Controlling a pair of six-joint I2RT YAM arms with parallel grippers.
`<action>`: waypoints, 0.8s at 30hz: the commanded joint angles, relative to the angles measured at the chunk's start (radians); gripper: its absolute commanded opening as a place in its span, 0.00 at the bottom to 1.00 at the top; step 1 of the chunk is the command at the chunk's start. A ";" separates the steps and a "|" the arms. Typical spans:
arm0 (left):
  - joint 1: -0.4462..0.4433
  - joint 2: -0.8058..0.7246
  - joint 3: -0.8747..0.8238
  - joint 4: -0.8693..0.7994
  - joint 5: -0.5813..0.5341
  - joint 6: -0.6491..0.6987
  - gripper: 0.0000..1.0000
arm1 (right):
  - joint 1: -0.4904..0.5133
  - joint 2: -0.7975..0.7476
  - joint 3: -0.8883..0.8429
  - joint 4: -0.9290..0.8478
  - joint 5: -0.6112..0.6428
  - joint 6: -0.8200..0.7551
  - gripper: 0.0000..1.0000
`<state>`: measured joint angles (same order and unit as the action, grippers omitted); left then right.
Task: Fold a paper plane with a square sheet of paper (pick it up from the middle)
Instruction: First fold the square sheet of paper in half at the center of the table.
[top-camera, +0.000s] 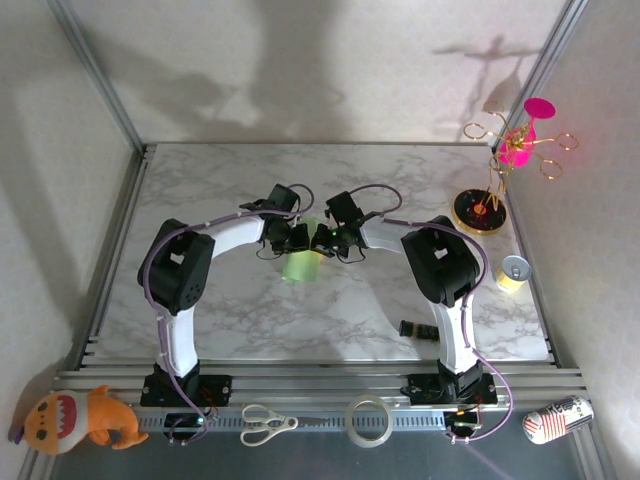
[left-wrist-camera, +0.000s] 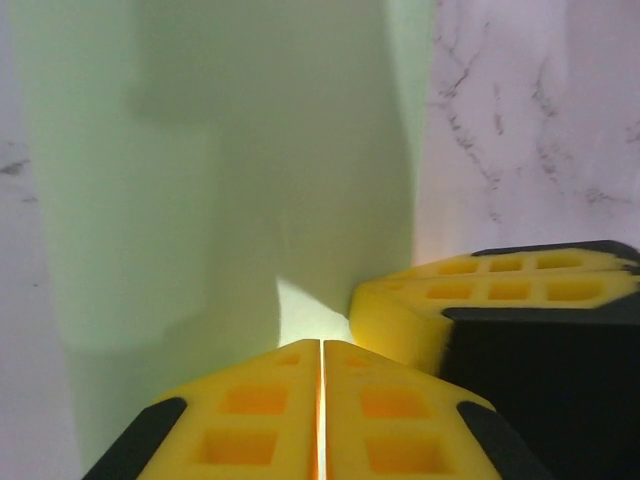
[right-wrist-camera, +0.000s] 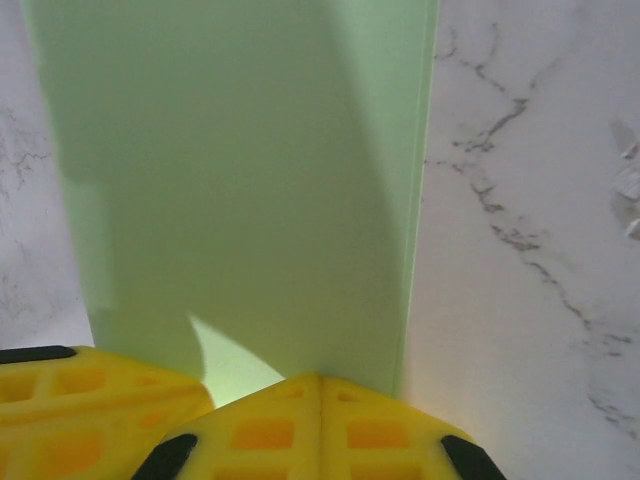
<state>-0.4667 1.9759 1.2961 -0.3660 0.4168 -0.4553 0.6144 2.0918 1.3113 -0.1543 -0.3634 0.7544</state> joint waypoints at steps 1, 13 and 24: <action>0.011 0.021 0.020 -0.038 0.021 0.040 0.09 | 0.002 0.102 -0.058 -0.195 0.170 -0.010 0.04; 0.094 0.039 -0.073 -0.035 -0.026 0.092 0.07 | 0.003 0.117 -0.069 -0.226 0.200 -0.023 0.03; 0.172 -0.043 -0.107 -0.118 -0.176 0.128 0.10 | 0.001 0.149 -0.010 -0.336 0.314 -0.113 0.03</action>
<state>-0.3462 1.9568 1.2148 -0.3546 0.4213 -0.3588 0.6312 2.1040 1.3582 -0.2337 -0.3038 0.6971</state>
